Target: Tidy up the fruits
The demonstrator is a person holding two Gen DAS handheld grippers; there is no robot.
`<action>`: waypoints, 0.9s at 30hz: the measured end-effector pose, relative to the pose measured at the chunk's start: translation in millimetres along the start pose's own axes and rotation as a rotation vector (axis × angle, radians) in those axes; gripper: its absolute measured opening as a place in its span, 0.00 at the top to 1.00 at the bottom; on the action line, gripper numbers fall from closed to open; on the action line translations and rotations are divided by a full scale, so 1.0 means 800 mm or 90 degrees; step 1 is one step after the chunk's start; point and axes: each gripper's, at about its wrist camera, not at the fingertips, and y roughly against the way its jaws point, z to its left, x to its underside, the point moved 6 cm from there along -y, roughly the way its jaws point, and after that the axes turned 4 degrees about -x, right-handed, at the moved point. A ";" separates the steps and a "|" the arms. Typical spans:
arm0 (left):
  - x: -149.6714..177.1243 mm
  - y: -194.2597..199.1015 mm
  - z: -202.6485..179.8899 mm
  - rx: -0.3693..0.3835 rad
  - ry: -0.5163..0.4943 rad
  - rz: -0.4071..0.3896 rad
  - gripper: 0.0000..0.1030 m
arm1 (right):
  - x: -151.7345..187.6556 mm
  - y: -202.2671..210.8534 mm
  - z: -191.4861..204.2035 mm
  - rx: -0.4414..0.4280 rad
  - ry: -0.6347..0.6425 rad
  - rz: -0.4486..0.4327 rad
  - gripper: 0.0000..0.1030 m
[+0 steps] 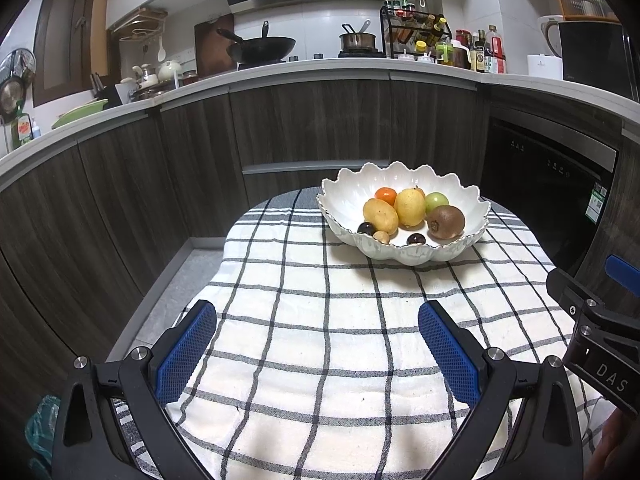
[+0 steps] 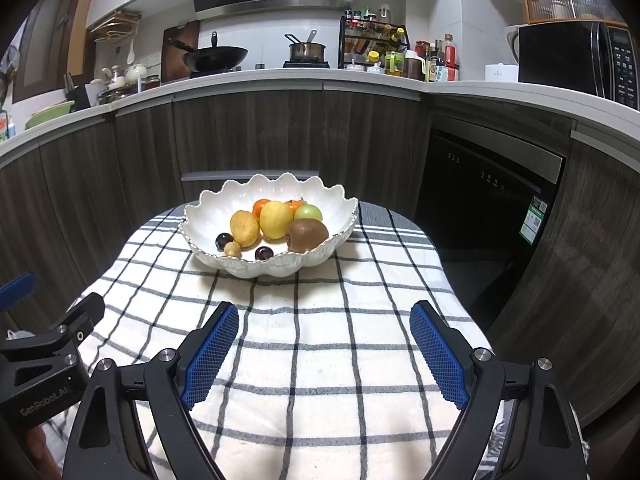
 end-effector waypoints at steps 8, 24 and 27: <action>0.000 -0.001 -0.001 0.001 -0.001 0.001 0.00 | -0.001 -0.001 -0.001 0.000 -0.002 -0.001 0.14; 0.004 -0.007 0.002 -0.002 0.002 0.018 0.00 | 0.001 -0.002 -0.001 0.003 -0.002 0.004 0.14; 0.004 -0.008 0.002 -0.006 0.001 0.019 0.00 | 0.002 -0.005 0.000 0.004 -0.003 0.007 0.14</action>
